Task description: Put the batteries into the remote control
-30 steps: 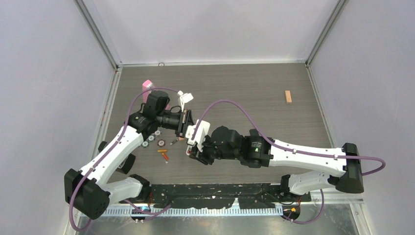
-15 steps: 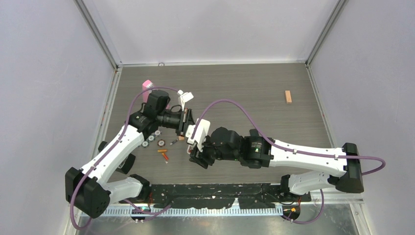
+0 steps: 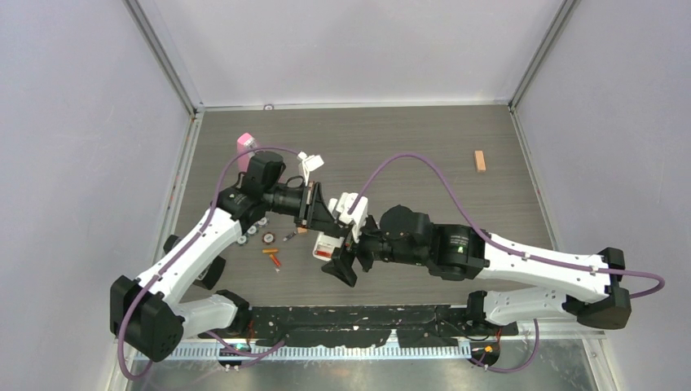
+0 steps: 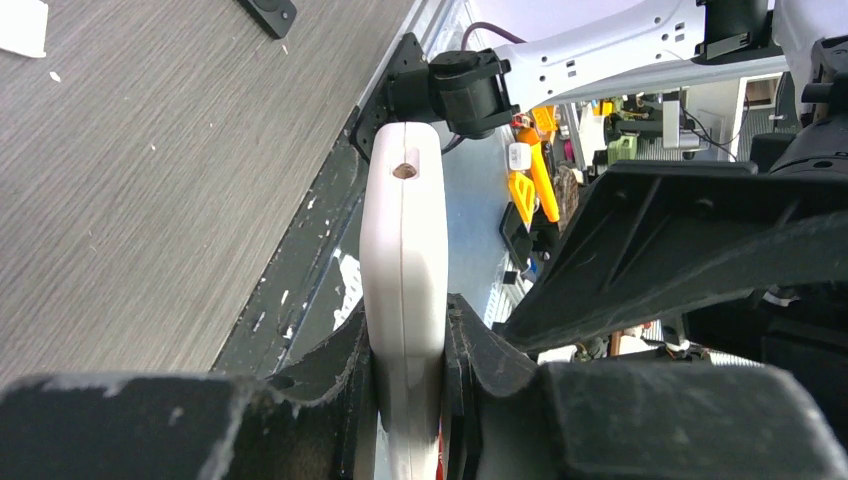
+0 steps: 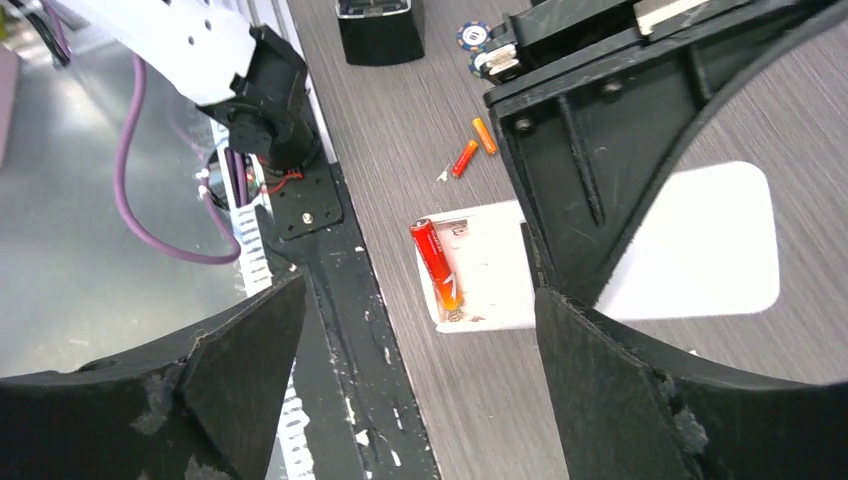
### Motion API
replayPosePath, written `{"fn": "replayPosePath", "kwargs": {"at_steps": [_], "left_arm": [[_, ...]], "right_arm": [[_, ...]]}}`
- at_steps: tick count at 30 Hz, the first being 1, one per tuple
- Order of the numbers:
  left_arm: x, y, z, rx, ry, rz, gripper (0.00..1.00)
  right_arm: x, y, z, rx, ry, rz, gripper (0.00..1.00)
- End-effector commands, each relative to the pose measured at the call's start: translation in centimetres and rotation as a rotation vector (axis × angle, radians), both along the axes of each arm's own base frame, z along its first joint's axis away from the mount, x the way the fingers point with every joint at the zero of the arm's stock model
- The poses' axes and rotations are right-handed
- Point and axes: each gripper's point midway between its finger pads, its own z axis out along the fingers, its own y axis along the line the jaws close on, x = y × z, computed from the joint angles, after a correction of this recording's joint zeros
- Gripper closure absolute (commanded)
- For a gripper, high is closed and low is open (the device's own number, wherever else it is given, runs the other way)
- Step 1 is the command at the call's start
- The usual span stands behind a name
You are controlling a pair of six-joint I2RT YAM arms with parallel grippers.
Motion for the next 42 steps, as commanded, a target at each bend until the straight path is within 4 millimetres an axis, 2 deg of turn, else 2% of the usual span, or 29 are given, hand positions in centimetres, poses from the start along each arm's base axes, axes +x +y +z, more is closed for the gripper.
{"fn": "replayPosePath", "kwargs": {"at_steps": [1, 4, 6, 10, 15, 16, 17, 20, 32, 37, 41, 42], "left_arm": [[-0.2, -0.2, 0.6, -0.029, -0.013, -0.006, 1.00], [-0.1, -0.1, 0.5, -0.031, -0.015, 0.017, 1.00], [0.1, -0.1, 0.5, -0.033, -0.015, 0.038, 1.00], [0.6, -0.2, 0.4, -0.040, -0.001, 0.098, 1.00], [1.1, -0.2, 0.5, -0.064, 0.019, 0.165, 1.00], [1.1, -0.2, 0.5, -0.066, 0.029, 0.174, 1.00], [1.1, -0.2, 0.5, -0.068, 0.033, 0.177, 1.00], [1.1, -0.2, 0.3, -0.066, 0.043, 0.182, 1.00], [0.9, -0.2, 0.3, -0.067, 0.051, 0.171, 1.00], [0.8, -0.2, 0.4, -0.071, 0.048, 0.170, 1.00], [0.7, -0.2, 0.2, -0.069, 0.052, 0.163, 1.00], [0.7, -0.2, 0.1, -0.068, 0.054, 0.163, 1.00]], "right_arm": [[0.3, -0.9, 3.3, 0.106, 0.083, -0.097, 0.08], [1.2, -1.9, 3.1, 0.127, 0.160, -0.226, 0.01], [1.9, -2.7, 2.4, 0.137, 0.244, -0.337, 0.04], [2.0, -3.2, 1.0, 0.177, 0.426, -0.470, 0.05], [1.4, -1.8, -0.5, 0.269, 0.611, -0.508, 0.05], [1.3, -1.3, -0.3, 0.302, 0.648, -0.512, 0.05], [1.2, -1.2, -1.1, 0.297, 0.675, -0.517, 0.05], [1.0, -0.4, -2.0, 0.356, 0.782, -0.538, 0.05], [1.6, 0.3, -0.9, 0.481, 0.848, -0.517, 0.05], [1.9, 0.5, -1.3, 0.487, 0.870, -0.523, 0.04], [2.4, 0.6, -1.7, 0.491, 0.872, -0.523, 0.01], [2.4, 0.7, -1.8, 0.488, 0.873, -0.521, 0.03]]}}
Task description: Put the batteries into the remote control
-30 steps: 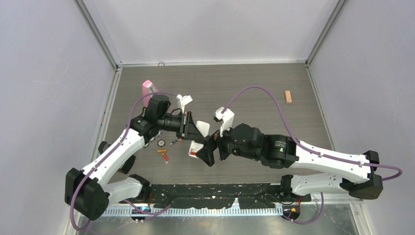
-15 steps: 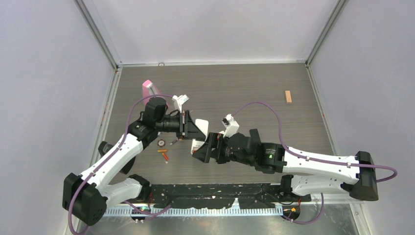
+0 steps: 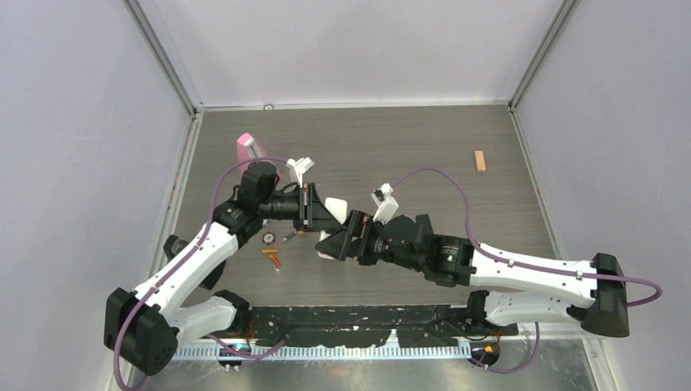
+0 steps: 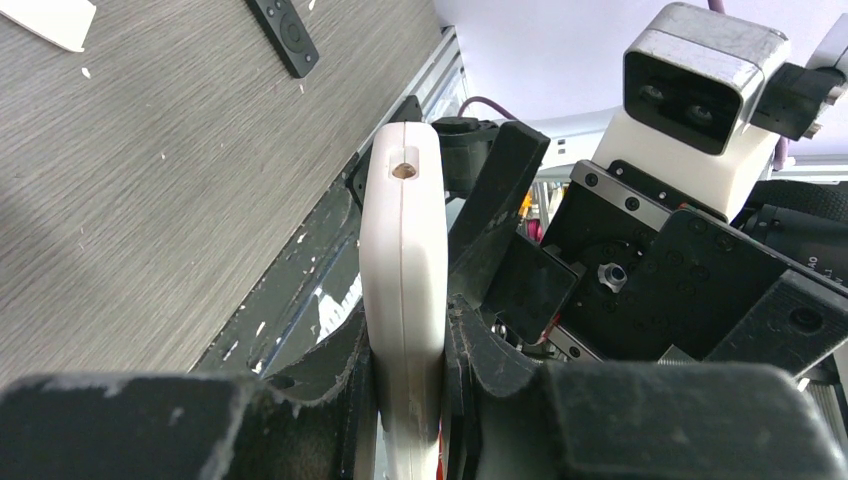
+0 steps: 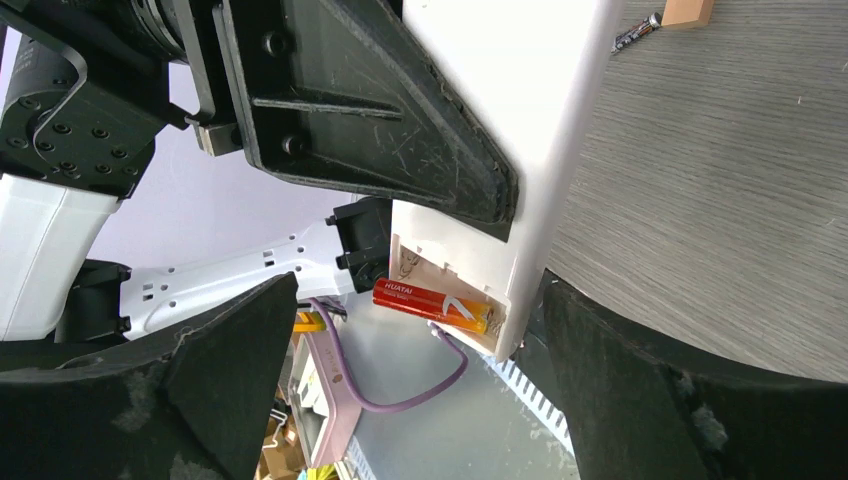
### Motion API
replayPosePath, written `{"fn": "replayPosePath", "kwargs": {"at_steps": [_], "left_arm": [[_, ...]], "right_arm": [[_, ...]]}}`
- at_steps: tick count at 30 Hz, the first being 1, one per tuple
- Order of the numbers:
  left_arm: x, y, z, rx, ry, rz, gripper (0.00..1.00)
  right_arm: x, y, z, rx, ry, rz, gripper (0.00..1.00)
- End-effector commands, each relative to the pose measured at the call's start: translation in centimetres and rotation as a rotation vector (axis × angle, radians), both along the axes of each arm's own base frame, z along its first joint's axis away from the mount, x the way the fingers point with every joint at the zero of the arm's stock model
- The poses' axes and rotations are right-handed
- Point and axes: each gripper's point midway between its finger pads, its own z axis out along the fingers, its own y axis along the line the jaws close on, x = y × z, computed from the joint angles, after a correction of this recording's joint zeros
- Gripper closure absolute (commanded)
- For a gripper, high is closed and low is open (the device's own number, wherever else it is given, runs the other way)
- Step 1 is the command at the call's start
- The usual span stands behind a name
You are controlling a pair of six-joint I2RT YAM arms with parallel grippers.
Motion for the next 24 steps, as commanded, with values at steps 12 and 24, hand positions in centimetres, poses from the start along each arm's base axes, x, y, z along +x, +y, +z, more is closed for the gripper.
{"fn": "replayPosePath", "kwargs": {"at_steps": [12, 24], "left_arm": [[-0.3, -0.1, 0.9, -0.034, -0.046, -0.018, 1.00], [-0.4, -0.1, 1.3, -0.041, -0.055, -0.022, 1.00]], "right_arm": [[-0.2, 1.4, 0.9, 0.081, -0.014, 0.054, 0.15], [-0.8, 1.5, -0.4, 0.102, 0.042, 0.087, 0.29]]}}
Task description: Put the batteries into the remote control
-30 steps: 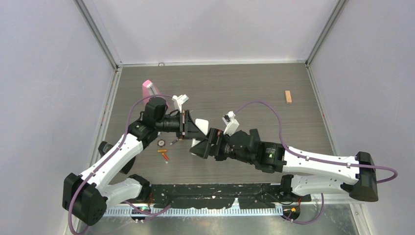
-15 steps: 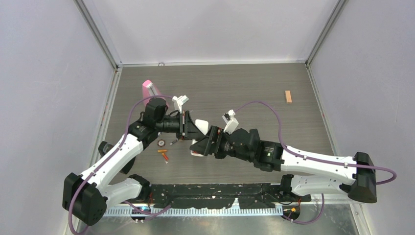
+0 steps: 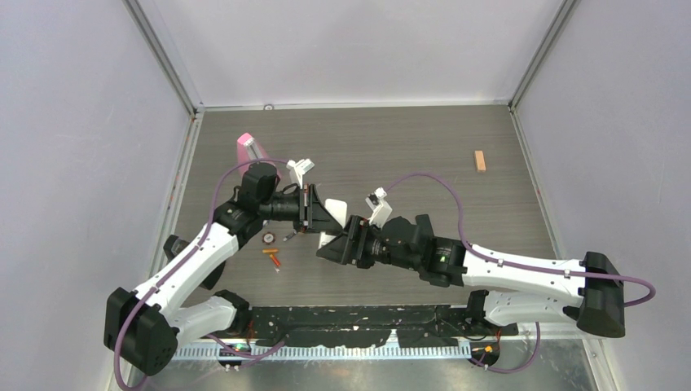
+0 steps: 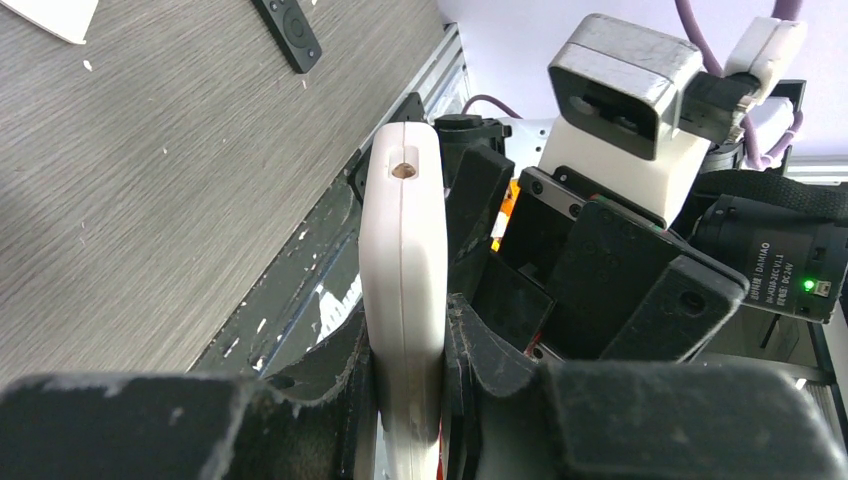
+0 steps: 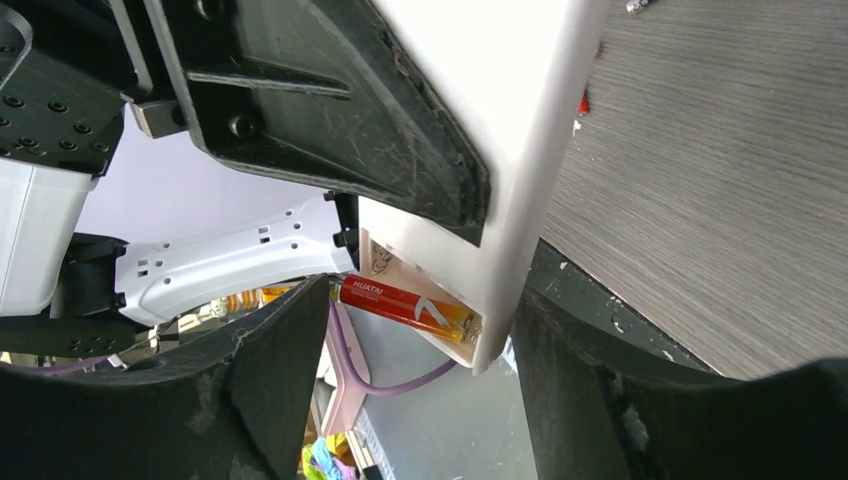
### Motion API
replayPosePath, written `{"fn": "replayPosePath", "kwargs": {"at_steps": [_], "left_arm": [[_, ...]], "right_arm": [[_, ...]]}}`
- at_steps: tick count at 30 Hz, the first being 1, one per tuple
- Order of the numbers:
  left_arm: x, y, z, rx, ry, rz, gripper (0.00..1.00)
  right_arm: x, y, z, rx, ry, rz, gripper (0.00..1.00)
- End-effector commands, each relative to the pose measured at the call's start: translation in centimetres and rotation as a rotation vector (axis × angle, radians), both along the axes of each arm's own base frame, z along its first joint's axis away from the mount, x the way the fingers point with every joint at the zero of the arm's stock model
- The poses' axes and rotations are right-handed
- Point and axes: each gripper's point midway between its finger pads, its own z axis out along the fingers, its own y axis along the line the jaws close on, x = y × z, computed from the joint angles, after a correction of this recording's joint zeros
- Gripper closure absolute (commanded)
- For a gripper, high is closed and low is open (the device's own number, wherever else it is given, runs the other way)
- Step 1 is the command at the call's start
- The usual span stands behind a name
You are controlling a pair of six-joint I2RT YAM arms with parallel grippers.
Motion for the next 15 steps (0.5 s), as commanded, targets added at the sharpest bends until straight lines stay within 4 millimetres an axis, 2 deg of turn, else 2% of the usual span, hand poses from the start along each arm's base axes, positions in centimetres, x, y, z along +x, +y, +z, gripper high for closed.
{"fn": "replayPosePath", "kwargs": {"at_steps": [1, 12, 15], "left_arm": [[-0.31, -0.16, 1.62, -0.045, -0.061, -0.021, 1.00], [-0.51, -0.13, 1.94, -0.053, -0.061, -0.026, 1.00], [-0.56, -0.11, 2.03, -0.055, -0.063, -0.026, 1.00]], "right_arm": [[-0.10, 0.66, 1.41, 0.076, 0.006, 0.016, 0.31], [0.30, 0.58, 0.88, 0.088, 0.030, 0.006, 0.44], [-0.24, 0.86, 0.64, 0.103, 0.057, 0.042, 0.48]]}}
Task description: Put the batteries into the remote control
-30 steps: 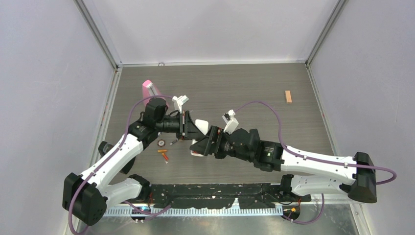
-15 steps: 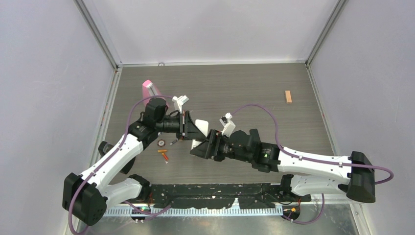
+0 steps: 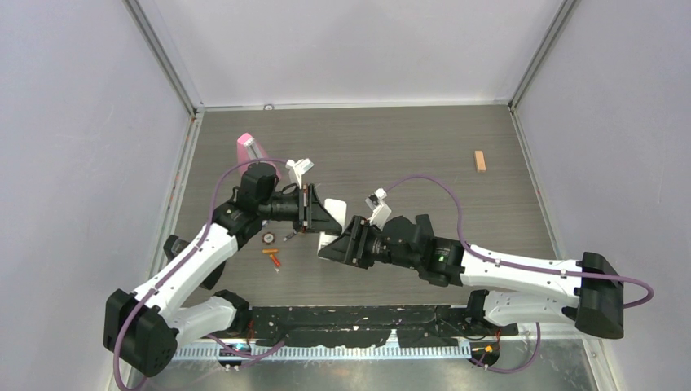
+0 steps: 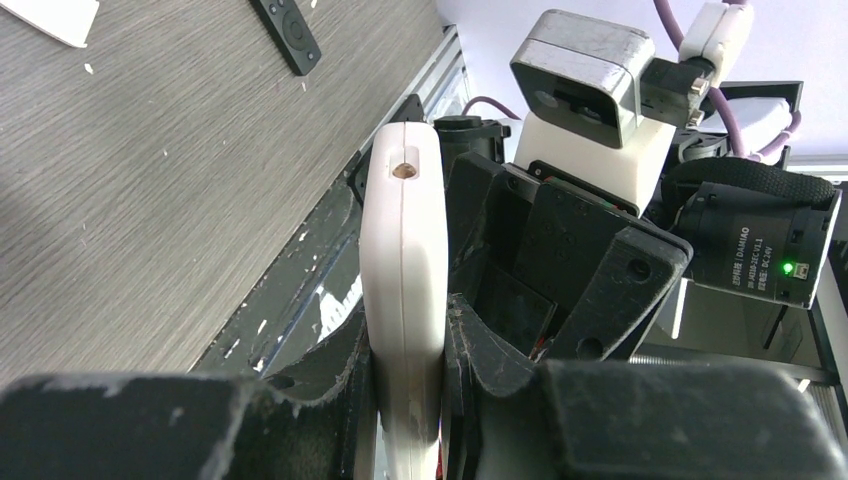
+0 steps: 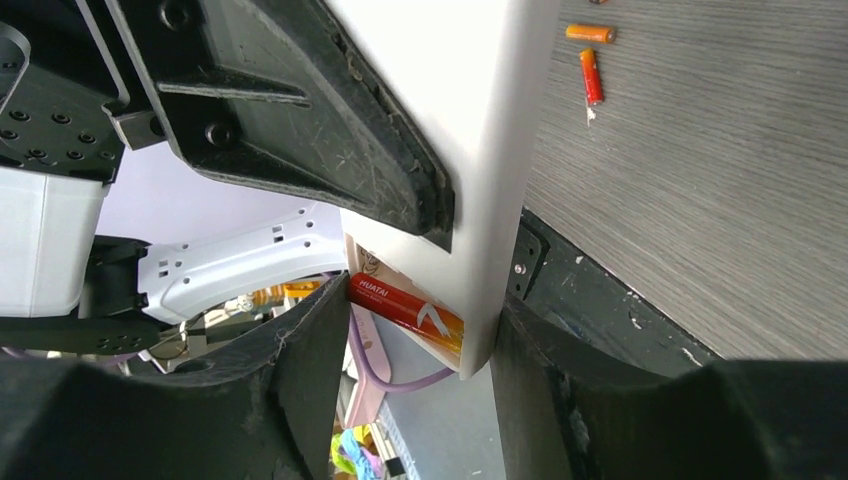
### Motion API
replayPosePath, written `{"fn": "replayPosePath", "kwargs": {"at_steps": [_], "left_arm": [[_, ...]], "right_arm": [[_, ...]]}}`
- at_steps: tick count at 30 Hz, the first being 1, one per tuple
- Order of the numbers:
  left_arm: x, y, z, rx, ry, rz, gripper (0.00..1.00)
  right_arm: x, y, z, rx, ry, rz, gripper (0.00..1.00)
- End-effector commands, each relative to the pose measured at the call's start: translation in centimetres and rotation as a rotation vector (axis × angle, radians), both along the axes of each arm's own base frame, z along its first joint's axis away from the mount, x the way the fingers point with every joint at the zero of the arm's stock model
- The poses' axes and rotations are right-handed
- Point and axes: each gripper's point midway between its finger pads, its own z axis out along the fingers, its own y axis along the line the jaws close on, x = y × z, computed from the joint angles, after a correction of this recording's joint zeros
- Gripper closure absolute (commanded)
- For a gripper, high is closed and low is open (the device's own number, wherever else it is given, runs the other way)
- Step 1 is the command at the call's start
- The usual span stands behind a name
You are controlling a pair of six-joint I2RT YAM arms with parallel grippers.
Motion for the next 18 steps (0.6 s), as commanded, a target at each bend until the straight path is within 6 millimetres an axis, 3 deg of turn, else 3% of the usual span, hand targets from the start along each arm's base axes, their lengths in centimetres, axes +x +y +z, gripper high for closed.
{"fn": "replayPosePath", "kwargs": {"at_steps": [1, 8, 12, 18], "left_arm": [[-0.5, -0.1, 2.0, -0.054, -0.060, -0.026, 1.00], [-0.6, -0.2, 2.2, -0.064, -0.055, -0.028, 1.00], [-1.1, -0.5, 3.4, -0.134, -0.045, -0.052, 1.00], [-1.8, -0.6, 5.2, -0.215, -0.023, -0.082, 1.00]], "right_arm": [[-0.2, 0.8, 1.2, 0.075, 0.014, 0.031, 0.49], [-0.1, 0.7, 1.1, 0.089, 0.016, 0.033, 0.58], [-0.1, 0.7, 1.5, 0.131, 0.018, 0.043, 0.69], [-0.2, 0.8, 2.7, 0.175, -0.015, 0.054, 0.70]]}}
